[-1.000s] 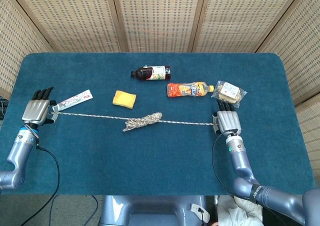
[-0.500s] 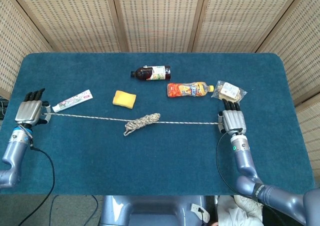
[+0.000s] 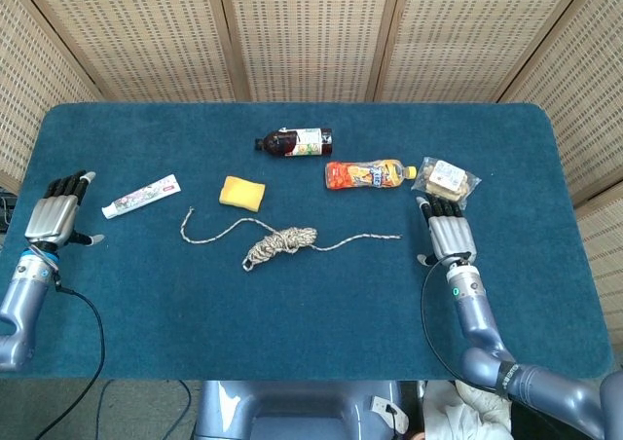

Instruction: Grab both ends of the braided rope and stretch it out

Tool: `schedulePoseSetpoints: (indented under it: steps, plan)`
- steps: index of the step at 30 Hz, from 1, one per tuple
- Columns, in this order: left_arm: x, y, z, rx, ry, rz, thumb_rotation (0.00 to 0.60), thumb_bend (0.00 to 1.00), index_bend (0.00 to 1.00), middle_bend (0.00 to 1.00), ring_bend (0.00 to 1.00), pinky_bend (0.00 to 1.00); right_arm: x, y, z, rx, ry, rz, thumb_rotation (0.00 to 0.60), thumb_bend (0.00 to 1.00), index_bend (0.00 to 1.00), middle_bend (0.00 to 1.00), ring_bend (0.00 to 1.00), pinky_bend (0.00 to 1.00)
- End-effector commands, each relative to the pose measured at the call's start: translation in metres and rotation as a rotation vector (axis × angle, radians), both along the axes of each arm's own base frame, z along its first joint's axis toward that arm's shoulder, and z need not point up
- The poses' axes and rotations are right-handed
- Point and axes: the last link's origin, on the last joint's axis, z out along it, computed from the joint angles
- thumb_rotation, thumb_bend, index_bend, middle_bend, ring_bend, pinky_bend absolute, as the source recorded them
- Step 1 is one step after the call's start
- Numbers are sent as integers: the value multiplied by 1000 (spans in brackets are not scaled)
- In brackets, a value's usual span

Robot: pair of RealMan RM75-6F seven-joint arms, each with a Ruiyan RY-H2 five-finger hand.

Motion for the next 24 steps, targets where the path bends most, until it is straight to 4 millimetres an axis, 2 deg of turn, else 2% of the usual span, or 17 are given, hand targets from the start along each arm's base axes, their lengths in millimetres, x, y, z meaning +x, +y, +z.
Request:
schedulePoseSetpoints:
  steps: [1, 6, 10, 12, 13, 16, 20, 24]
  plan:
    - [2, -9, 15, 37, -41, -21, 600, 0, 0, 0, 0, 0, 6, 7, 17, -38, -44, 45, 600, 0, 0, 0, 0, 0]
    - [7, -41, 37, 119, -137, -41, 600, 0, 0, 0, 0, 0, 6, 32, 47, -104, -111, 145, 600, 0, 0, 0, 0, 0]
    - [12, -83, 44, 166, -131, -50, 600, 0, 0, 0, 0, 0, -9, 62, 67, -154, -133, 226, 600, 0, 0, 0, 0, 0]
    - [18, -107, 44, 183, -124, -55, 600, 0, 0, 0, 0, 0, -20, 79, 75, -186, -90, 272, 600, 0, 0, 0, 0, 0]
    - [20, -113, 43, 187, -130, -55, 600, 0, 0, 0, 0, 0, -22, 84, 77, -196, -79, 283, 600, 0, 0, 0, 0, 0]
    - [33, -150, 39, 200, -146, -61, 600, 0, 0, 0, 0, 0, -36, 117, 82, -244, -72, 318, 600, 0, 0, 0, 0, 0]
    - [43, -183, 29, 178, -94, -63, 600, 0, 0, 0, 0, 0, -41, 146, 86, -260, -85, 335, 600, 0, 0, 0, 0, 0]
    - [52, -204, 24, 184, -98, -68, 600, 0, 0, 0, 0, 0, -41, 167, 92, -264, -97, 319, 600, 0, 0, 0, 0, 0]
